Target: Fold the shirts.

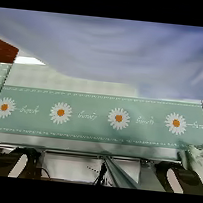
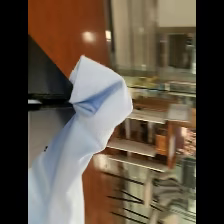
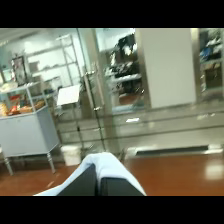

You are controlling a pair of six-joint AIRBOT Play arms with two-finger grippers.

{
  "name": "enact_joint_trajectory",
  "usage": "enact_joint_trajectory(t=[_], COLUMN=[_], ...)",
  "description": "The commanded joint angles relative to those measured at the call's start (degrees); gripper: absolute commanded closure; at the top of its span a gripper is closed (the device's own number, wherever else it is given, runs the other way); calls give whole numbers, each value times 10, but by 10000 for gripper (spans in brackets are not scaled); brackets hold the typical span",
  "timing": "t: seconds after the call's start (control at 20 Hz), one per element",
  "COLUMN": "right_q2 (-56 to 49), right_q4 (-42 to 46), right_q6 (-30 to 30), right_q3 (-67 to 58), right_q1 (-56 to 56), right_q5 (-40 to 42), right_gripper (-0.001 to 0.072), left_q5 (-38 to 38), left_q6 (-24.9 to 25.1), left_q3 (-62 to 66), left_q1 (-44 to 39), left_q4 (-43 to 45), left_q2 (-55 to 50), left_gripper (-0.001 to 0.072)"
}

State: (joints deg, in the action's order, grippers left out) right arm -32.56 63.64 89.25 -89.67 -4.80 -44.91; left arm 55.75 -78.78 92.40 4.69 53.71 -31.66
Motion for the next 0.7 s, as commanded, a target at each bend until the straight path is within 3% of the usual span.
enact_joint_trajectory(t=[0.0,0.2,0.35,0.45,0.65], right_q2=[7,6,-16,-60,-206], right_q4=[49,123,181,179,171], right_q6=[31,56,56,17,-44], right_q3=[-98,-156,-157,-157,-157], right_q1=[-8,-8,-8,-8,-8], right_q5=[-71,-213,-372,-476,-585], right_gripper=[686,686,686,686,686], left_q5=[113,244,363,417,403], left_q6=[-63,-151,-151,-150,-112], left_q3=[123,170,146,103,-56], left_q1=[0,0,0,0,0], left_q4=[12,70,86,127,185], left_q2=[0,0,-14,-23,-35], left_gripper=[685,686,685,685,684])
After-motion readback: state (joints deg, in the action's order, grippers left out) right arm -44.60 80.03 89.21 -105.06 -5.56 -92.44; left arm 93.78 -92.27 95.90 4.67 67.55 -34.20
